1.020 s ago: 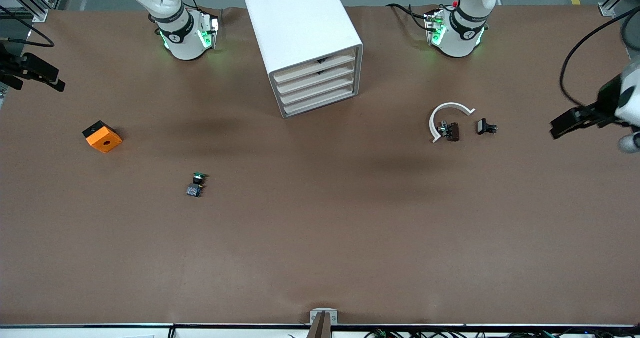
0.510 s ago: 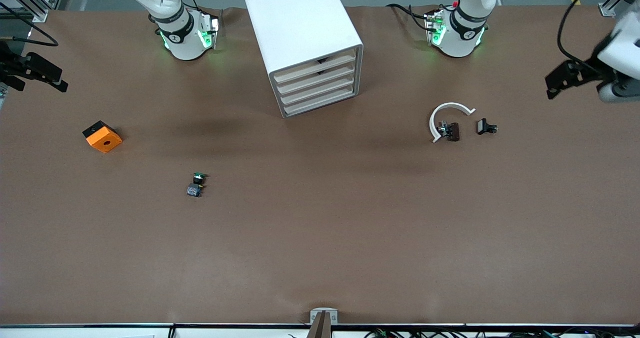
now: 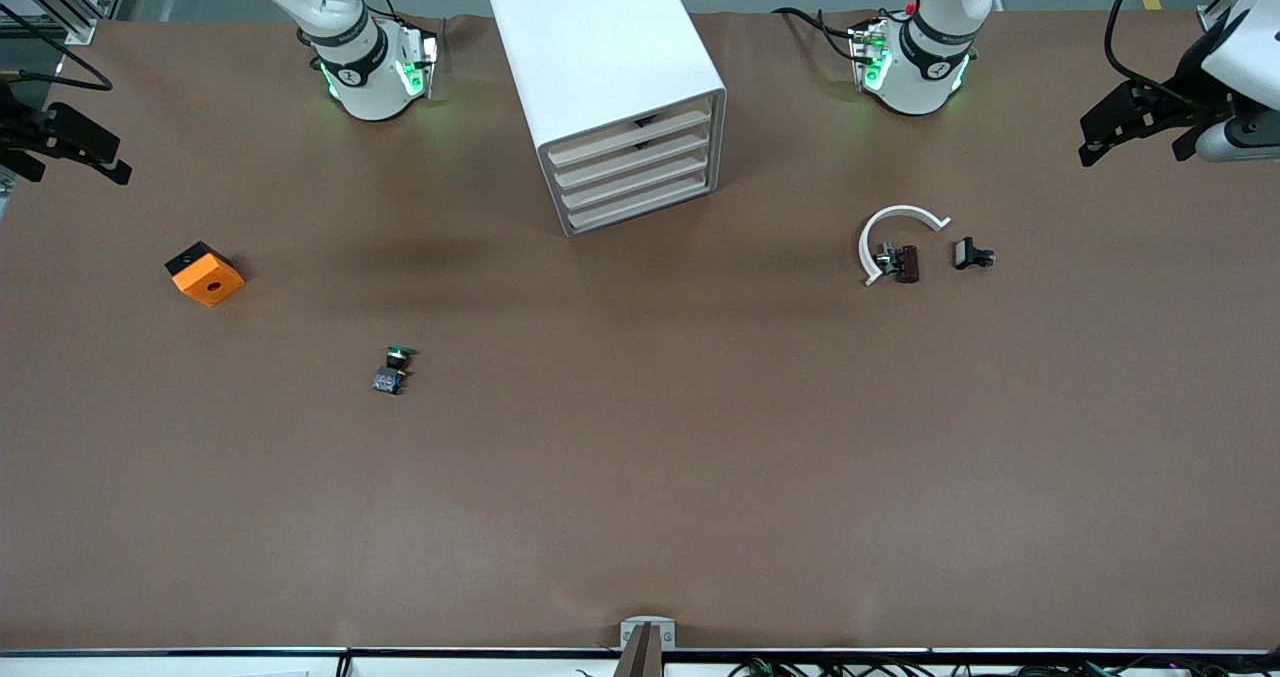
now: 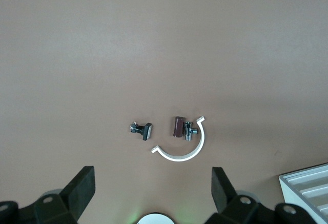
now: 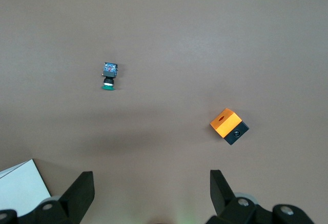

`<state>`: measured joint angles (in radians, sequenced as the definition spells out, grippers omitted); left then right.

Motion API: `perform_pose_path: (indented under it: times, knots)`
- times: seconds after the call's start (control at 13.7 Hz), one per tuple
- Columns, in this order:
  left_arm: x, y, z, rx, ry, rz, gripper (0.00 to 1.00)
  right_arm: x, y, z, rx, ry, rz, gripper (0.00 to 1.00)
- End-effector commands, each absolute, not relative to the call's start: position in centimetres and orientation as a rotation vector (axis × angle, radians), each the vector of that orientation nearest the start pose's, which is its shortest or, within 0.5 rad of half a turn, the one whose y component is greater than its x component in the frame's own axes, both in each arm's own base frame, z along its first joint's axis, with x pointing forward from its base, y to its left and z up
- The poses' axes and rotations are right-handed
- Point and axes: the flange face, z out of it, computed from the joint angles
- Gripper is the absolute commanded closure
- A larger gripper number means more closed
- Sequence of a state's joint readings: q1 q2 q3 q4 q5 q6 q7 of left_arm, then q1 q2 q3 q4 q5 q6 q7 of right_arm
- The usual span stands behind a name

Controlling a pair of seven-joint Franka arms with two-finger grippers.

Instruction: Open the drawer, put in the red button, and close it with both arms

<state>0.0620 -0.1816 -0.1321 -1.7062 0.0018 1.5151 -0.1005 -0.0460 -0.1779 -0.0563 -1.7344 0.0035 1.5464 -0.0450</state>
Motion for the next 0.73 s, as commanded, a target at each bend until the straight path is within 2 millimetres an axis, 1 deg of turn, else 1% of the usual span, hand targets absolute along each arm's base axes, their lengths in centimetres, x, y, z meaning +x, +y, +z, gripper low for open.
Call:
perform_pose_path:
  times: [0.0, 0.29, 0.44, 0.66]
  knots:
    - [48.9, -4.1, 65.2, -3.135, -0.062, 0.001, 0.00, 48.7, -5.1, 64.4, -3.112, 0.115, 0.007, 0.00]
    - [49.0, -3.9, 64.5, -3.133, -0.077, 0.042, 0.00, 48.8, -5.1, 64.5, -3.112, 0.115, 0.000, 0.00]
    - [48.9, -4.6, 64.4, -3.128, -0.125, 0.056, 0.00, 48.8, -5.0, 64.8, -3.113, 0.113, -0.007, 0.00]
    - [49.4, -4.7, 63.8, -3.126, -0.139, 0.072, 0.00, 48.9, -5.0, 65.0, -3.113, 0.113, -0.014, 0.00]
